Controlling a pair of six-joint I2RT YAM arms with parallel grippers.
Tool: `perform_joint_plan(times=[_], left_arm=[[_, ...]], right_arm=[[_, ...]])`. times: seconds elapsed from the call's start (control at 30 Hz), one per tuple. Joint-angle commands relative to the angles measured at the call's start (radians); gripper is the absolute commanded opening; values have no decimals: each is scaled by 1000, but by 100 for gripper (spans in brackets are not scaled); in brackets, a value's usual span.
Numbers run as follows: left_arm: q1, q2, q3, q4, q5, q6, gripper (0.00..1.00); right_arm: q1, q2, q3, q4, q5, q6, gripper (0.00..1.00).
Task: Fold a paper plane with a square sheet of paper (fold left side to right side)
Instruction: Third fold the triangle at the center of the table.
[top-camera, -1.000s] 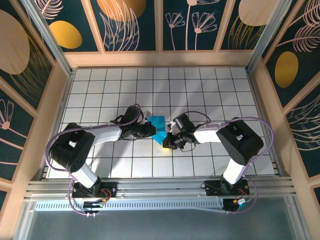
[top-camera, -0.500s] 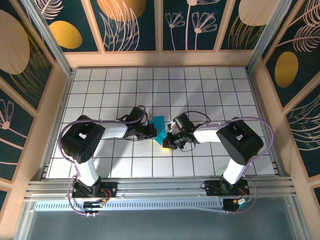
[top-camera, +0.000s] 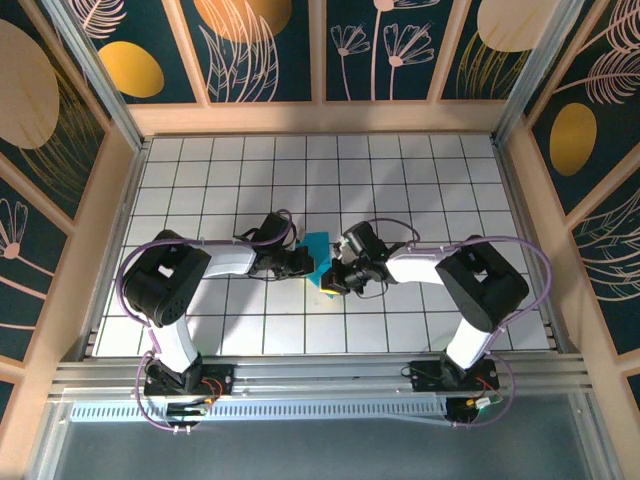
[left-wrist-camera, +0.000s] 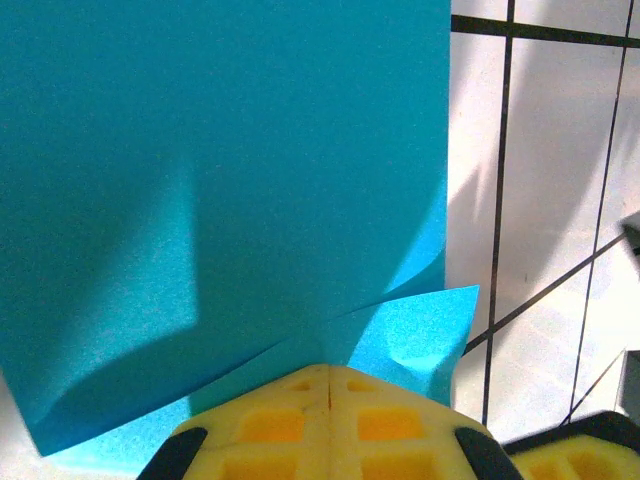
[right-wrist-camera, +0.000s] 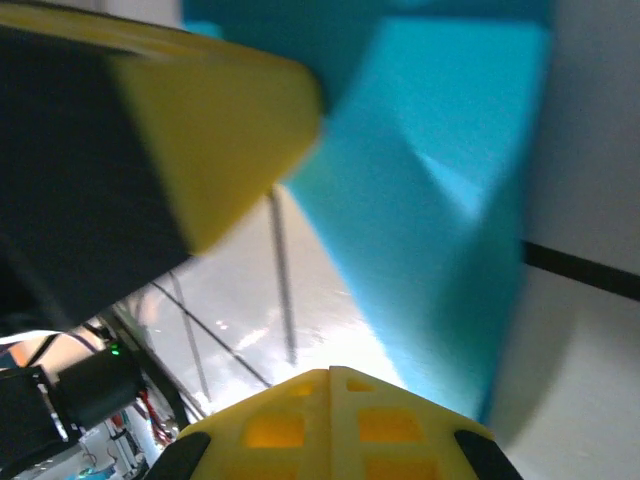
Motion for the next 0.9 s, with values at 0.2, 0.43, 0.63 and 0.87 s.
perform_joint_plan(times=[0.2, 0.43, 0.63, 0.87], left_arm=[[3, 38, 4, -62, -49, 21, 0], [2, 40, 7, -68, -53, 22, 0], [2, 42, 9, -69, -53, 23, 0], [3, 43, 12, -72, -51, 24, 0]], right_arm=[[9, 44, 104, -48, 39, -4, 0], [13, 72, 107, -51, 43, -9, 0], [18, 44, 53, -37, 51, 9, 0], [21, 61, 60, -18, 49, 15, 0]])
